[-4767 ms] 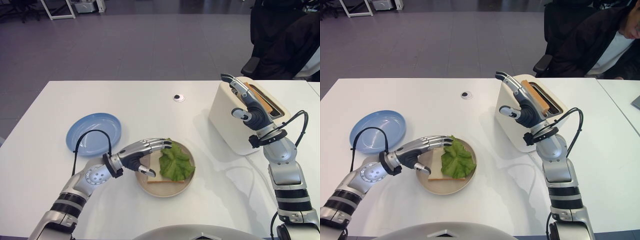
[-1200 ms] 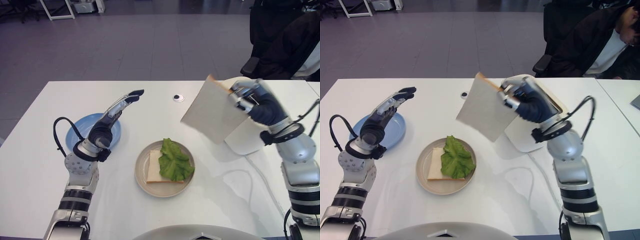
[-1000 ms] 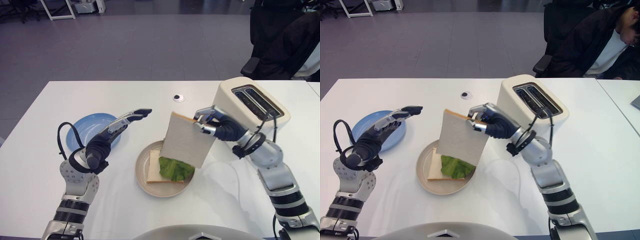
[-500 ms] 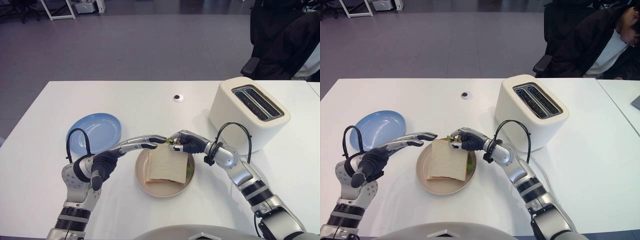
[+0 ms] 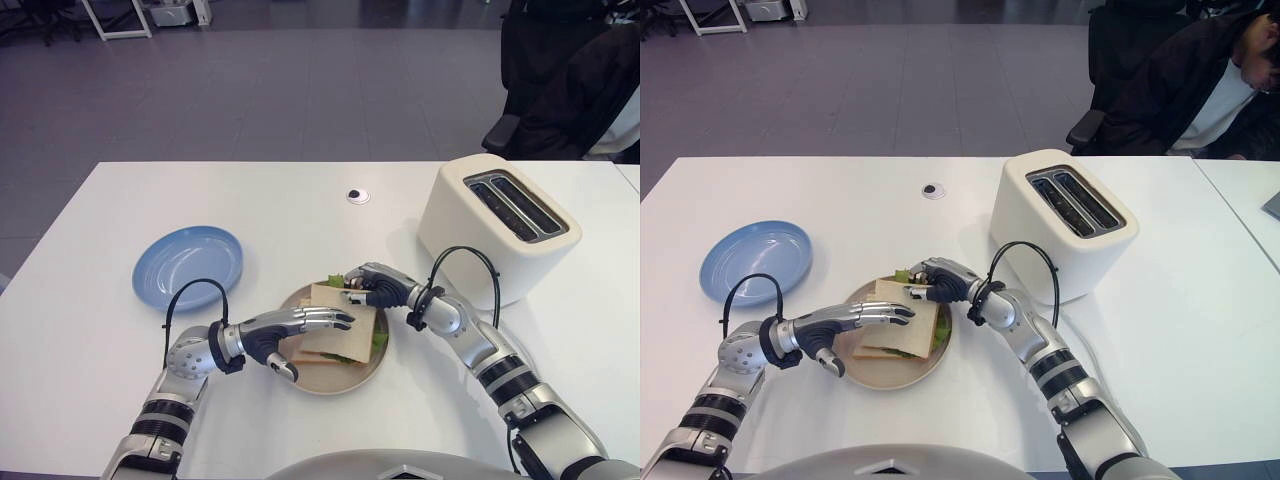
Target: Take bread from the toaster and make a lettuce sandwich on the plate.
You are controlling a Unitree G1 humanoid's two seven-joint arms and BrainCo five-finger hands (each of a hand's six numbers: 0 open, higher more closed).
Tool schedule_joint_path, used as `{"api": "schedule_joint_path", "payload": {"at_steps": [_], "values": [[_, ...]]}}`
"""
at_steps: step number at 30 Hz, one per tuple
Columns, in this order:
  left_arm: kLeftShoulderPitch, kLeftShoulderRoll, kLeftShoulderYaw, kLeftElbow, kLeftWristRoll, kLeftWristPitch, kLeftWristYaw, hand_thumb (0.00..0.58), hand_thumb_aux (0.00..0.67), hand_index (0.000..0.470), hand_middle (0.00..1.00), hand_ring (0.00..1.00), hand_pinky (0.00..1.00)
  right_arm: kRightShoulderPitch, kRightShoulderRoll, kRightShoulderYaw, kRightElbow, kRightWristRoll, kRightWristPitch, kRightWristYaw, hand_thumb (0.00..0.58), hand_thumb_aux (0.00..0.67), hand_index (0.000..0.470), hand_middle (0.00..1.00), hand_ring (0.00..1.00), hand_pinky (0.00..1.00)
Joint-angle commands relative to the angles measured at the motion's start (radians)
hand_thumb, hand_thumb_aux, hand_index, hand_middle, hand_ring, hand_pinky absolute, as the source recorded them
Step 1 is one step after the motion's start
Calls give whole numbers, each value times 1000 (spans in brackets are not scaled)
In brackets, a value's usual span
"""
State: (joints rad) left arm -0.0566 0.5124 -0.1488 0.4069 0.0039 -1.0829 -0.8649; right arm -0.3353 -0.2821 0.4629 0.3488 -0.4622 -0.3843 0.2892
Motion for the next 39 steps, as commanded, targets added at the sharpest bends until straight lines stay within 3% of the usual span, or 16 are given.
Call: {"api": "schedule_joint_path", "payload": {"at_steps": [1,12,16,17,18,19,20,21,22,25,28,34,39], "values": [[2,34,-40,44,72,20,17,0,0,0,0,0,0,-20,14,-28,-64,1,-21,-40,0,0,0,0,0,0],[-2,70,-77,18,73,-8,113,0,0,0,0,0,0,-57,21,-115,-48,-27,19,-179,0,0,0,0,0,0],[-18,68,-49,-77,-128,15,153,0,0,0,0,0,0,-31,15,-146,-106,33,7,-152,0,0,0,0,0,0],[-25,66,-34,-114,-218,35,159,244,160,112,0,0,0,-15,9,-152,-138,80,-8,-117,0,0,0,0,0,0],[-27,66,-22,-153,-306,53,159,460,365,256,0,0,0,3,1,-157,-171,132,-24,-78,0,0,0,0,0,0],[-28,67,-10,-193,-386,78,155,543,502,352,0,0,0,21,-7,-162,-205,183,-32,-41,458,363,254,0,0,0],[-24,70,1,-236,-469,102,140,580,670,470,518,518,518,36,-14,-169,-240,236,-34,-6,580,667,468,439,439,439],[-18,73,13,-278,-544,129,125,580,670,470,780,780,780,52,-23,-177,-272,285,-35,26,580,670,470,843,843,843],[-7,80,25,-325,-624,162,94,580,670,470,1000,1000,1000,72,-33,-184,-310,345,-36,66,580,670,470,1000,1000,1000],[92,140,-8,-460,-775,231,-108,580,670,470,1000,1000,1000,142,-74,-174,-429,530,-26,209,580,670,470,1000,1000,1000],[203,200,-84,-497,-754,208,-350,580,670,470,1000,1000,1000,225,-161,-114,-528,648,-14,391,580,670,470,1000,1000,1000],[235,203,-143,-438,-653,243,-527,580,670,470,1000,1000,1000,376,-357,48,-568,613,-96,700,580,670,470,1000,1000,1000],[253,210,-156,-426,-636,282,-597,580,670,470,1000,1000,1000,391,-376,95,-518,577,-112,771,580,670,470,1000,1000,1000]]}}
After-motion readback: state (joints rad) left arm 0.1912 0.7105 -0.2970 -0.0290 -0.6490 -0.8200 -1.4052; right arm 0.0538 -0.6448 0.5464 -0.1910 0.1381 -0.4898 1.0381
